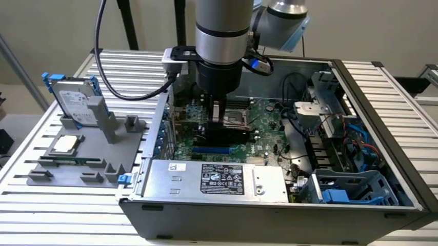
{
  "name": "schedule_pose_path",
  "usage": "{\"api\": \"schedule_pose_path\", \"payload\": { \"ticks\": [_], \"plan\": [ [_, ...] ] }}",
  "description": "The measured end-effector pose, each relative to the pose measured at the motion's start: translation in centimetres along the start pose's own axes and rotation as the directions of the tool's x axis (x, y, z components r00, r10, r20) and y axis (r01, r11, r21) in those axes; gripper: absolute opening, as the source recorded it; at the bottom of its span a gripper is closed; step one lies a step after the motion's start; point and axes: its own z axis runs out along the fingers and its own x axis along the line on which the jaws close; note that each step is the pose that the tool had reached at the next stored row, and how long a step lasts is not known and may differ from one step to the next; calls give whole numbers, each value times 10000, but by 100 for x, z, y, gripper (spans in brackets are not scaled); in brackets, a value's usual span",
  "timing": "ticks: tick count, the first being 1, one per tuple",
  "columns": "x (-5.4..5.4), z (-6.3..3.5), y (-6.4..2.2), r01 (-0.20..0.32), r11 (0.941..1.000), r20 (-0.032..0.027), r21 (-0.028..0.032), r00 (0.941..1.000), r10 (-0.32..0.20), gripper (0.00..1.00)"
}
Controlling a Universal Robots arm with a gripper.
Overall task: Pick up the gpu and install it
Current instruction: 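Insert the gpu into the slot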
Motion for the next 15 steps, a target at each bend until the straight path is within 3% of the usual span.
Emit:
{"api": "schedule_pose_path", "payload": {
  "ticks": [4,15],
  "plan": [
    [1,70,36,3,10000,1,70,10000,-3,0],
    [0,107,41,3,10000,3,71,10000,-3,0]
  ]
}}
